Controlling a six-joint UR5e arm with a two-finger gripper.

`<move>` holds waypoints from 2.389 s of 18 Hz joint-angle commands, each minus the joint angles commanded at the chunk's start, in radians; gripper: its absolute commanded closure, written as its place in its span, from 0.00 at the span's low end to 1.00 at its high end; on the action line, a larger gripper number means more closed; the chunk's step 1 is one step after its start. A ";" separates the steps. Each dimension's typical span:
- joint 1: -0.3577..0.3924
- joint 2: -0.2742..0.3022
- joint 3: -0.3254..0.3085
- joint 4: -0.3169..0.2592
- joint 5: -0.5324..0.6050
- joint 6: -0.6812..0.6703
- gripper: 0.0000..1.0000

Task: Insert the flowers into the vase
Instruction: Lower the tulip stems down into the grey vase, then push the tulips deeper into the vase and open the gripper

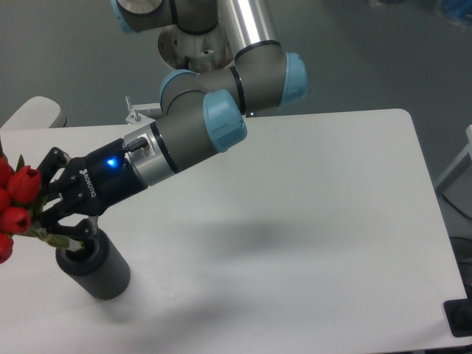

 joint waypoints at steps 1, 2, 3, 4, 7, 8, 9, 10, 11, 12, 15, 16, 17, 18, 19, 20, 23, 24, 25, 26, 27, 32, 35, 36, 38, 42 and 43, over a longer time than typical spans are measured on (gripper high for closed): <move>0.000 0.000 -0.008 0.000 -0.003 0.017 0.72; 0.000 0.002 -0.023 0.000 -0.003 0.041 0.72; 0.000 0.002 -0.035 0.000 -0.003 0.066 0.72; 0.000 0.002 -0.046 0.000 -0.003 0.089 0.72; 0.005 0.002 -0.081 0.000 -0.003 0.123 0.72; 0.006 0.000 -0.089 0.000 -0.003 0.139 0.72; 0.006 -0.003 -0.095 0.000 -0.003 0.152 0.72; 0.006 -0.008 -0.101 0.000 -0.002 0.160 0.72; 0.006 -0.011 -0.106 0.000 -0.003 0.175 0.72; 0.006 -0.012 -0.111 -0.002 -0.003 0.184 0.72; 0.006 -0.023 -0.134 0.000 0.001 0.210 0.72; 0.006 -0.034 -0.140 -0.002 0.001 0.238 0.72; 0.008 -0.040 -0.144 -0.002 0.001 0.259 0.72; 0.008 -0.043 -0.153 -0.002 0.001 0.271 0.72; 0.008 -0.046 -0.155 -0.002 0.001 0.275 0.72; 0.008 -0.048 -0.160 -0.002 0.001 0.276 0.72; 0.014 -0.058 -0.169 -0.002 0.003 0.294 0.72; 0.017 -0.060 -0.172 -0.002 0.003 0.304 0.72; 0.017 -0.061 -0.178 -0.002 0.006 0.314 0.71; 0.021 -0.064 -0.183 -0.002 0.006 0.322 0.70; 0.023 -0.066 -0.186 -0.002 0.006 0.327 0.70; 0.031 -0.074 -0.204 -0.002 0.008 0.330 0.66; 0.032 -0.084 -0.206 -0.002 0.006 0.328 0.62; 0.032 -0.089 -0.206 -0.002 0.006 0.328 0.61; 0.031 -0.092 -0.206 -0.002 0.008 0.327 0.59; 0.032 -0.106 -0.213 -0.002 0.008 0.327 0.38; 0.031 -0.112 -0.213 -0.002 0.008 0.327 0.35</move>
